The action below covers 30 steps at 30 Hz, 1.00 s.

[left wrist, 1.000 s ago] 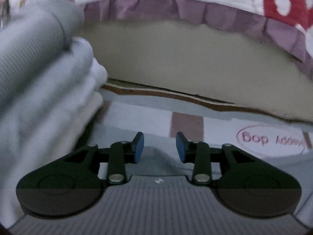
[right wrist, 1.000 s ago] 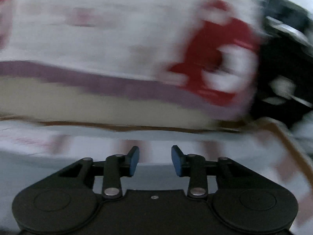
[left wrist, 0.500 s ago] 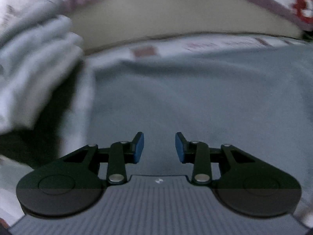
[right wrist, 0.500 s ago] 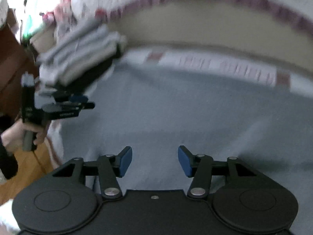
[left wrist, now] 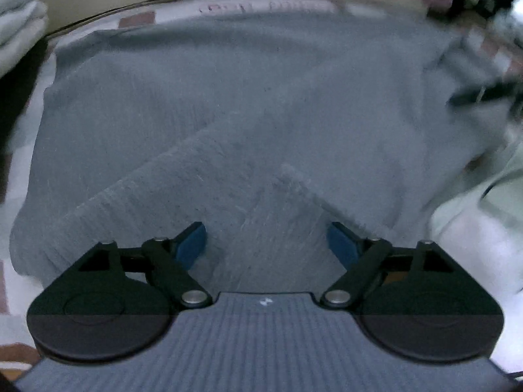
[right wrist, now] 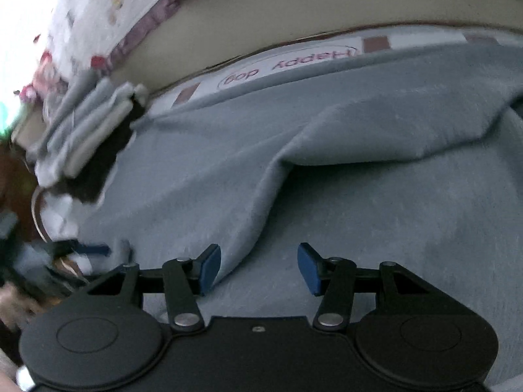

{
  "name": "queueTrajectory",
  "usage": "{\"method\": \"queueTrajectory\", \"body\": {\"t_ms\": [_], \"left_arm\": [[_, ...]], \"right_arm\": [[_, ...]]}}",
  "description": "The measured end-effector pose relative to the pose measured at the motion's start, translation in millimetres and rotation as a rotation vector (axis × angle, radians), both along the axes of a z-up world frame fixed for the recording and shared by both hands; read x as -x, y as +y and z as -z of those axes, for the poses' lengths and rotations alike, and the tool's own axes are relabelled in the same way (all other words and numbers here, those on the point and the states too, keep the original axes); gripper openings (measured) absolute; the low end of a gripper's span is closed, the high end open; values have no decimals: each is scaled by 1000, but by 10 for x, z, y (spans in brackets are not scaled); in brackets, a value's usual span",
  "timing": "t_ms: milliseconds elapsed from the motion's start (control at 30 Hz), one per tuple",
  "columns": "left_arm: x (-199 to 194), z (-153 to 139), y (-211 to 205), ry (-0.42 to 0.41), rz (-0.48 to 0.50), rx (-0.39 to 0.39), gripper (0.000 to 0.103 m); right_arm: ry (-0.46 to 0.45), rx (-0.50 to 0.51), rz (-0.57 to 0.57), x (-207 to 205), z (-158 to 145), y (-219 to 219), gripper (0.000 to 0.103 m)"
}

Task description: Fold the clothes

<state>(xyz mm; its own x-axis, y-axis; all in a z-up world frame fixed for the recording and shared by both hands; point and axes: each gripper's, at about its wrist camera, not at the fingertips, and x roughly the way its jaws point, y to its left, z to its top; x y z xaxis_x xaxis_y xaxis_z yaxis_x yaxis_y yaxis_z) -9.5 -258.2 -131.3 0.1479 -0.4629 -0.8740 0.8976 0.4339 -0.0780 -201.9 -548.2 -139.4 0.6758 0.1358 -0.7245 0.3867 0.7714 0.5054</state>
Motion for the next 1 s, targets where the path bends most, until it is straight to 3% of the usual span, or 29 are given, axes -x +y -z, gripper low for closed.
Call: {"method": "queueTrajectory", "body": {"t_ms": [100,300,400,500,567,600,633,700,800,933,1000], "left_arm": [[79,4,-54,-44,47,14,83],[7,52,20,47,-30,97,90],[55,62,-22,58,9,107,88],[146,51,-31,1,25,96,64],[206,34,-40,-49,23,74,55],[220,20,-41,-55,16,71,44],[219,2,-35,-40,4,77,25],[208,-38,-23,-1,-20,93,10],[206,-134,9,8,-42,128,8],[136,-488,-12,-91,-66,198,7],[-53,-736,-92,-194,-105,221,7]], "right_arm": [[8,-10,8,49,62,-21,58],[6,-57,45,-12,208,-63,58],[-3,-84,77,17,272,-105,58],[-12,-115,106,55,340,-146,58],[-21,-134,117,71,351,-169,58],[-24,-136,118,71,355,-172,58],[-26,-138,119,71,360,-175,58],[-30,-145,125,70,366,-192,58],[-30,-149,137,73,365,-212,58],[-16,-111,153,106,332,-215,58],[-6,-80,167,124,307,-213,53]]}}
